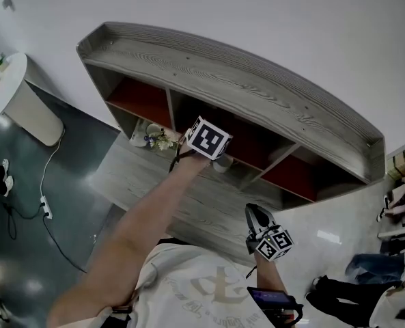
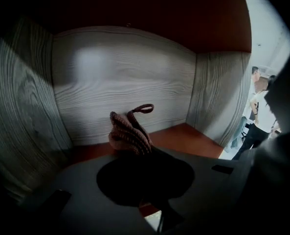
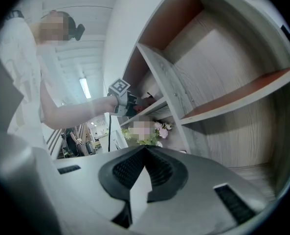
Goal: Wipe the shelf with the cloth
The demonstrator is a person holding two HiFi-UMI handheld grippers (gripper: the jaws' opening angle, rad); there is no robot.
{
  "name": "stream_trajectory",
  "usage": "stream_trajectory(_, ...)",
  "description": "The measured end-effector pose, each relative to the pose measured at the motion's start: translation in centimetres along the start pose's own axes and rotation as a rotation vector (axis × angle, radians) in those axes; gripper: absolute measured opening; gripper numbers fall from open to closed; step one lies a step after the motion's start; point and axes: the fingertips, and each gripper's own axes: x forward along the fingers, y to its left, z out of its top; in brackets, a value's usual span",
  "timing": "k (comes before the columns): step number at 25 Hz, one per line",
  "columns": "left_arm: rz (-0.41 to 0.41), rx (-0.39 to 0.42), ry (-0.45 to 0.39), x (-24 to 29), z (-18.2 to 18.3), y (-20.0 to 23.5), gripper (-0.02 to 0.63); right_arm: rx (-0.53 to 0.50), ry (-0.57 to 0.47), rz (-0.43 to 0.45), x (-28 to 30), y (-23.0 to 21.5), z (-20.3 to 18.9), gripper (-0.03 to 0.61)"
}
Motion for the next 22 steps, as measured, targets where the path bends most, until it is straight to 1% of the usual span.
stream_trajectory(5, 0.046, -0.033, 0.011, -0.5, -0.3, 2.2, 0.061, 0.01, 0.008, 0.012, 0.3, -0.2, -0.2, 0.006)
stream_trajectory(9, 0.116, -0.053, 0.024, -1.4, -0.4, 4.6, 0.061, 0.009, 0.013, 0.042, 0.7, 0.0, -0.3, 0.005)
stream_trajectory(11, 0.136, -0.077, 0.042, -1.4, -0.9, 5.1, 0.061, 0.009, 0.016, 0.059, 0.9, 0.1, -0.4, 0.006)
stream_trajectory(13, 0.172, -0.1, 0.057, -1.9, -1.3, 5.6, 0.061, 0.009, 0.02, 0.078, 1.1, 0.2, -0.4, 0.005)
stream_trajectory(19, 0.254, -0.17, 0.002, -3.1, -2.3, 5.8, 0.061, 0.006, 0.041, 0.151, 1.4, 0.9, -0.7, 0.005)
stream_trajectory(22, 0.27, -0.209, -0.015, -4.1, -3.0, 5.9, 0.061, 0.001, 0.05, 0.186, 1.3, 1.3, -0.7, 0.005)
